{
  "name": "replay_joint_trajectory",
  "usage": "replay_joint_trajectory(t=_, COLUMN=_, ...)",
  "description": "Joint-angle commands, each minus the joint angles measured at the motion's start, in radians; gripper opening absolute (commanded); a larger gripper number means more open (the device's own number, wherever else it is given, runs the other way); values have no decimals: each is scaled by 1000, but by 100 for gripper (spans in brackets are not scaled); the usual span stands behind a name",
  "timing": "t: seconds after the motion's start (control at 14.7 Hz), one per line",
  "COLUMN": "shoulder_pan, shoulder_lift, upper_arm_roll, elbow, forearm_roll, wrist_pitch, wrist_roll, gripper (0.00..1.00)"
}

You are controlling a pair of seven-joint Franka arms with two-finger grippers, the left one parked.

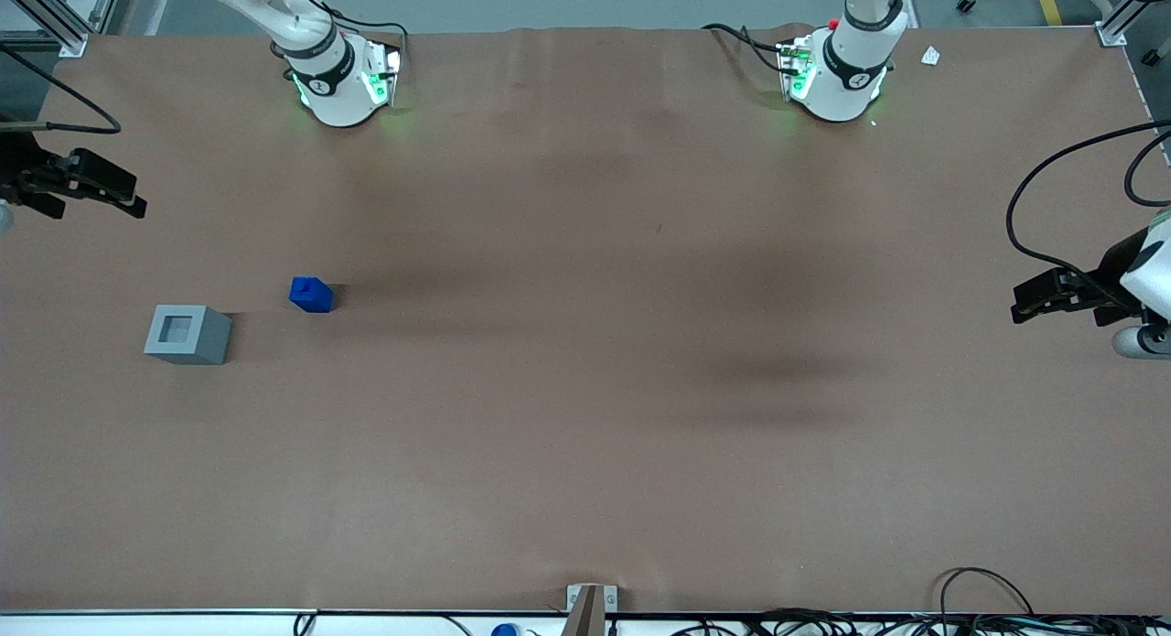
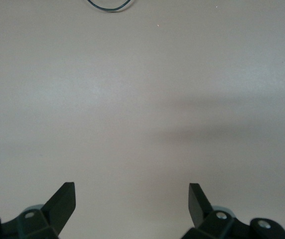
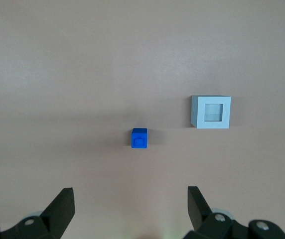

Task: Insert blue part into gray base with right arm
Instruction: 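Move the open right gripper over the blue block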

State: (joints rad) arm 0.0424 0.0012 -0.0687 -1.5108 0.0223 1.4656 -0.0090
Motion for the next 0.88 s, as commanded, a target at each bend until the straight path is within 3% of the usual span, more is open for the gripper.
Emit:
replay_joint_trajectory(t=0.0, shoulder_pan=-7, shoulder_lift=-10, upper_arm_roll=1, elbow=-3, forearm_roll=1, wrist_pitch=-8, wrist_roll=9, gripper=100)
replay_joint_trajectory(t=0.41, shoulder_pan=-4, shoulder_lift=-7, upper_arm_roll=3, elbow=-17, forearm_roll=2, wrist_pitch=-4, wrist_roll=0, gripper=100)
replay_joint_trajectory(t=0.81, shoulder_pan=4, shoulder_lift=-9, upper_arm_roll=4, elbow=-156, forearm_roll=2, wrist_pitch=41, wrist_roll=1, gripper=100)
